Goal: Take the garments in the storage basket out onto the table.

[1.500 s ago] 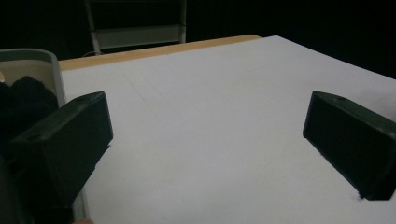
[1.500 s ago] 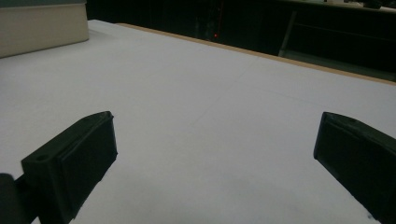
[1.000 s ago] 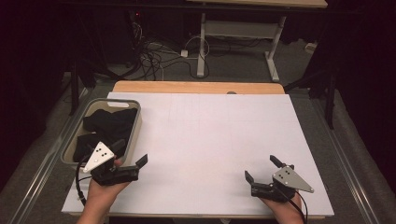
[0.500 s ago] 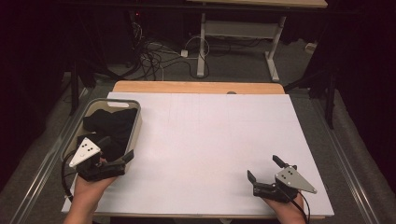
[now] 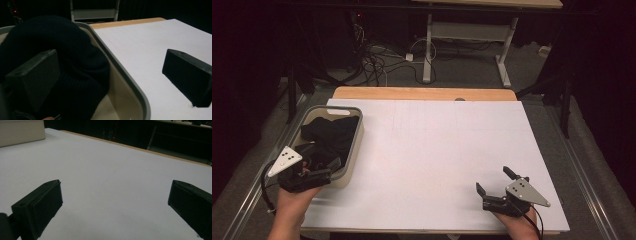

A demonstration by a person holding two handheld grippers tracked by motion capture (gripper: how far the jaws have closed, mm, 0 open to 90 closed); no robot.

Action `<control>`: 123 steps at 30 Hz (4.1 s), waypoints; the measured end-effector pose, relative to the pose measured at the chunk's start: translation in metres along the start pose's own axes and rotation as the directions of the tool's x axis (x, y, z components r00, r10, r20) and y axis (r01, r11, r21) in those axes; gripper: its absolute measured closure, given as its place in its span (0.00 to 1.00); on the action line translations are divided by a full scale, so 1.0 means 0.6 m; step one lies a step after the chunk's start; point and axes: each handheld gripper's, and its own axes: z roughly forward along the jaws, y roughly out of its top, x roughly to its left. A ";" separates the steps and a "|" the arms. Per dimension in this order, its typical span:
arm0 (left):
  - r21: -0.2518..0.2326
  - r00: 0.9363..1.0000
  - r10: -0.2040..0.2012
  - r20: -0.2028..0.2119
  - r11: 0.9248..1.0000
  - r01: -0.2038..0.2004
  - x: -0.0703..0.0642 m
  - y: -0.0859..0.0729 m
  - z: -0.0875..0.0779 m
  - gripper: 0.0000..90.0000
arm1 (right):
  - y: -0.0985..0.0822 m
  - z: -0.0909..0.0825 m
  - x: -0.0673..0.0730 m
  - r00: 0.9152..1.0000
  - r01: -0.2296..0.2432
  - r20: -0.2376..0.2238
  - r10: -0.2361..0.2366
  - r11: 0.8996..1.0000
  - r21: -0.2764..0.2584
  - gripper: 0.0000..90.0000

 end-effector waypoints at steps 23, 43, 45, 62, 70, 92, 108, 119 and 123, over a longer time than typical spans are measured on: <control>-0.022 0.994 -0.052 -0.092 0.998 0.051 0.069 -0.014 -0.036 0.01 | -0.002 0.001 0.001 1.000 -0.004 -0.002 0.004 1.000 0.007 0.00; -0.052 0.994 -0.082 -0.072 0.996 0.078 0.066 0.031 0.002 0.01 | -0.005 -0.009 -0.011 1.000 -0.022 -0.006 0.022 1.000 0.001 0.00; -0.052 0.994 -0.084 -0.074 0.995 0.080 0.069 0.041 0.005 0.01 | -0.005 -0.010 -0.010 1.000 -0.020 -0.007 0.020 1.000 0.001 0.00; 0.069 0.993 -0.070 -0.100 0.995 0.077 0.111 0.092 0.067 0.01 | -0.003 -0.011 -0.008 1.000 -0.016 -0.010 0.016 1.000 0.000 0.00; 0.218 0.992 -0.083 -0.098 0.971 0.103 0.140 0.106 0.108 0.00 | -0.005 -0.009 -0.006 1.000 -0.013 -0.012 0.013 1.000 0.003 0.00; 0.657 0.980 -0.194 -0.047 0.733 0.177 0.162 0.101 0.179 0.00 | -0.008 -0.009 -0.002 1.000 -0.002 -0.020 0.002 1.000 0.009 0.00; 0.915 0.999 -0.019 -0.027 0.402 0.032 0.117 0.092 0.194 0.00 | -0.008 -0.006 0.005 0.999 0.017 -0.028 -0.016 1.000 0.019 0.00; 0.921 0.997 0.052 -0.060 0.389 0.035 0.114 0.071 0.219 0.00 | -0.007 -0.007 0.013 0.999 0.029 -0.036 -0.028 0.999 0.018 0.00; 0.898 0.998 0.025 -0.058 0.438 0.041 0.122 0.064 0.213 0.00 | -0.005 -0.009 0.012 0.999 0.026 -0.034 -0.025 1.000 0.011 0.00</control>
